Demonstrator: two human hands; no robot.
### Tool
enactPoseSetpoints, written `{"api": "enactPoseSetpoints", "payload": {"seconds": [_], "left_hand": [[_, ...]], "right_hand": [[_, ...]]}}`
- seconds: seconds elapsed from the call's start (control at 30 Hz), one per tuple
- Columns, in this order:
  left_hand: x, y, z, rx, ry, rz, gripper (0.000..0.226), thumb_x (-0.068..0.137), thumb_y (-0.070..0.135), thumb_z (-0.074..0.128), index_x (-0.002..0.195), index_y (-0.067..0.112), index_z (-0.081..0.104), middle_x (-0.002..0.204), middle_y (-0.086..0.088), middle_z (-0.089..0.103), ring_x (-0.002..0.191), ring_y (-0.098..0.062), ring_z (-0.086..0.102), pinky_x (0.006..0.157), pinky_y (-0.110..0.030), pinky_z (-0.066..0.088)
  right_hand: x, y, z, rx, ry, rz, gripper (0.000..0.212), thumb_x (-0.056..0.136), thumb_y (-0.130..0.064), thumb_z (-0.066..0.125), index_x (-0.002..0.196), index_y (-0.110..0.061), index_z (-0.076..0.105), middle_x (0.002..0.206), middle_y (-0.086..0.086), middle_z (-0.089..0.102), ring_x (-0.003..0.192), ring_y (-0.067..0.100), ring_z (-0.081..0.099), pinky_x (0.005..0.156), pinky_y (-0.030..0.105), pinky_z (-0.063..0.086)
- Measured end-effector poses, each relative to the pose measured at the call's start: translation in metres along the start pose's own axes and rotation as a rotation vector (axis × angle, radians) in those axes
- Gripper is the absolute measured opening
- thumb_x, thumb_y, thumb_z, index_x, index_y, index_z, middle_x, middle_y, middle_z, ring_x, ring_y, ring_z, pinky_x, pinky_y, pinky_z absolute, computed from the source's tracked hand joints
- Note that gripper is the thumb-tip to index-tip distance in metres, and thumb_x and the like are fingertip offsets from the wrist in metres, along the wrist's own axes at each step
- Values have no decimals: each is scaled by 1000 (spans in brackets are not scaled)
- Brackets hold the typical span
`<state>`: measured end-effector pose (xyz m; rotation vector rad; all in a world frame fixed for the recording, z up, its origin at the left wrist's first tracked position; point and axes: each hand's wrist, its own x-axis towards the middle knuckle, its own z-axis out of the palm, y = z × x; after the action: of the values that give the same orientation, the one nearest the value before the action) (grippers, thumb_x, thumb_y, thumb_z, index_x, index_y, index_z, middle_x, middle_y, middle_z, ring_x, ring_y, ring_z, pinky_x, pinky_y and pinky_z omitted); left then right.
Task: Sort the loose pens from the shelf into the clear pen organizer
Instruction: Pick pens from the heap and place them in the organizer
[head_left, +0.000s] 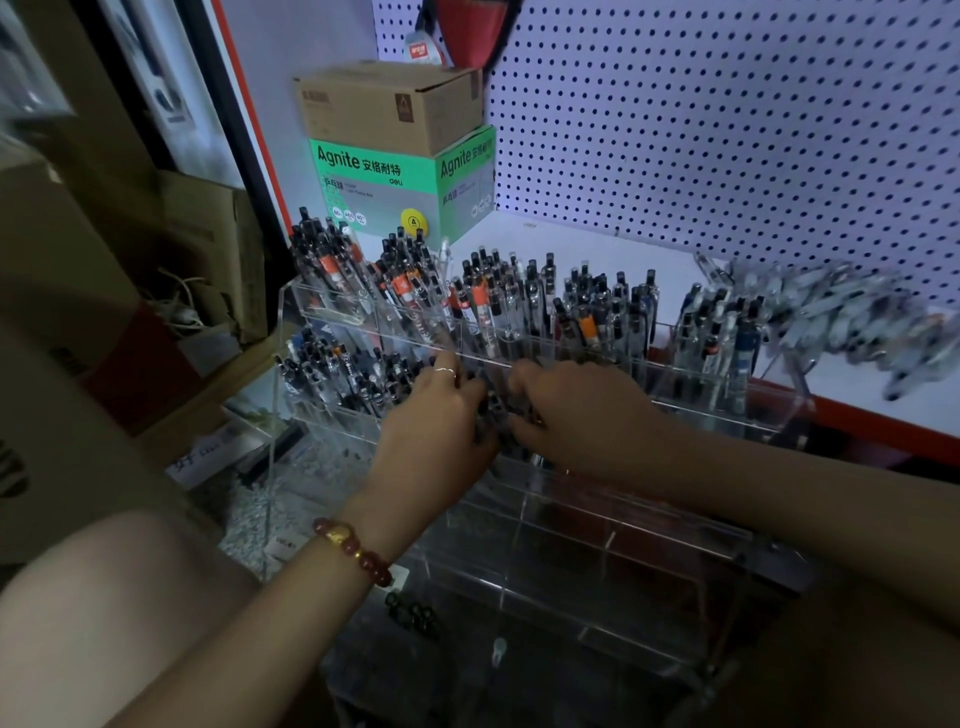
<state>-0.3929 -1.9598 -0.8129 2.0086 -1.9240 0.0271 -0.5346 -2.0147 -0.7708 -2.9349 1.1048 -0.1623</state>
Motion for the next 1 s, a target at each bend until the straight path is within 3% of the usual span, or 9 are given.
{"api": "enactPoseSetpoints", "payload": {"seconds": [0.17,0.27,0.37,0.47,0.57,0.7,0.8,0.87,1.0], "left_hand": [[2,9,4,-31,60,-7,38,90,29,58,124,15,52,117,-6,44,113,-23,42,76,-31,45],[1,9,3,-71,104,1,25,87,22,59,111,15,60,106,-3,55,107,-22,46,69,-29,43],[-1,11,5,-112,114,-30,15,87,18,56,102,18,60,93,2,62,103,-20,46,63,-28,38],[1,9,7,-208,135,-56,10,85,15,58,93,21,58,83,6,56,98,-18,46,63,-28,37],[5,-1,7,-301,134,-64,9,84,15,63,85,21,56,81,6,58,88,-18,53,64,-33,47],[4,-7,5,-317,145,-17,11,84,18,69,89,20,60,84,4,62,80,-17,57,64,-33,48],[4,-9,5,-249,169,53,13,88,18,62,101,16,60,92,-2,62,83,-19,57,65,-34,47],[5,-10,3,-281,190,52,11,95,19,52,102,14,60,89,-3,61,79,-20,58,64,-34,46],[2,-8,-5,-426,216,18,21,100,24,42,99,10,58,87,1,52,77,-14,51,64,-26,33]], "right_hand": [[-1,2,4,26,-22,-49,32,98,-35,45,127,-23,43,104,4,63,90,23,58,67,29,42],[-1,5,5,61,-16,-17,25,98,-35,44,120,-23,47,99,1,61,75,16,50,66,29,43],[-1,6,6,59,18,8,23,98,-35,42,114,-20,50,95,1,60,76,18,55,64,29,43],[-2,4,8,16,82,23,21,98,-37,41,105,-19,49,84,-1,55,72,20,54,60,29,40],[-3,6,7,3,129,40,17,98,-36,41,94,-20,42,66,-7,42,58,14,45,49,26,31],[-1,6,7,160,103,-10,16,99,-28,44,109,-17,51,61,-10,43,48,3,40,45,22,33],[2,2,7,411,10,-28,23,99,-22,46,122,-18,46,73,-7,56,56,6,51,50,24,40],[3,1,8,518,-79,-18,32,98,-14,46,130,-15,40,85,2,65,71,13,61,64,33,52],[5,1,11,474,-232,14,44,96,-5,45,137,-10,33,94,5,67,83,17,63,77,37,53]]}}
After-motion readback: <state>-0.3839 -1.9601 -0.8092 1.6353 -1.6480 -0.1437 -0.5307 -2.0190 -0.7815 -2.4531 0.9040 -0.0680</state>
